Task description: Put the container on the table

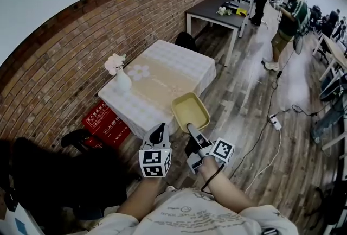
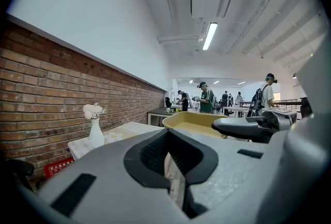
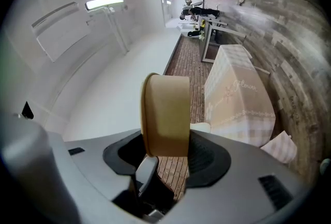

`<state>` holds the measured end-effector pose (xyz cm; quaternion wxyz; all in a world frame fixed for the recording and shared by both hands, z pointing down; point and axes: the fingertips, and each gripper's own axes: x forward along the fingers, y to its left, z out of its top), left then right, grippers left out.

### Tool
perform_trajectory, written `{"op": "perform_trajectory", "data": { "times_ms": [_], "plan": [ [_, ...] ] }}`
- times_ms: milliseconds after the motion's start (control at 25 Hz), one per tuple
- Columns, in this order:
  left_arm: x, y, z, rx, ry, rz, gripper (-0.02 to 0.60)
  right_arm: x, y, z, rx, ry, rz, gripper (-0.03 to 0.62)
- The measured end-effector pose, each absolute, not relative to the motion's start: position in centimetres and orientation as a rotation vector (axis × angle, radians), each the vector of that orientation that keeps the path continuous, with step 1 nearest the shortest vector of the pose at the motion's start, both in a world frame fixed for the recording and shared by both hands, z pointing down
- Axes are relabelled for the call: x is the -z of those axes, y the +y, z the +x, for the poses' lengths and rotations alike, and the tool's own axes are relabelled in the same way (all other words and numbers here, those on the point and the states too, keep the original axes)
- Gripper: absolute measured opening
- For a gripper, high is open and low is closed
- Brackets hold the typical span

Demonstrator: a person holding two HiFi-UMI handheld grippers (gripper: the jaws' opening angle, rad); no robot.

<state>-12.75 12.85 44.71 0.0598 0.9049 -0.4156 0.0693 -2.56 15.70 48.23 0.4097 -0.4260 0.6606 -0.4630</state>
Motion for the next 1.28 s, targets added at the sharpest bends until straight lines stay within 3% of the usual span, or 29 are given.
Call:
{"op": "perform_trajectory", "data": {
  "times_ms": [1280],
  "plan": [
    [-45.3, 5.0, -15.9, -0.192, -1.132, 2.816, 0.005, -48.6, 9.0, -5.2, 1.097, 1.583, -1.124, 0.218]
  ]
}}
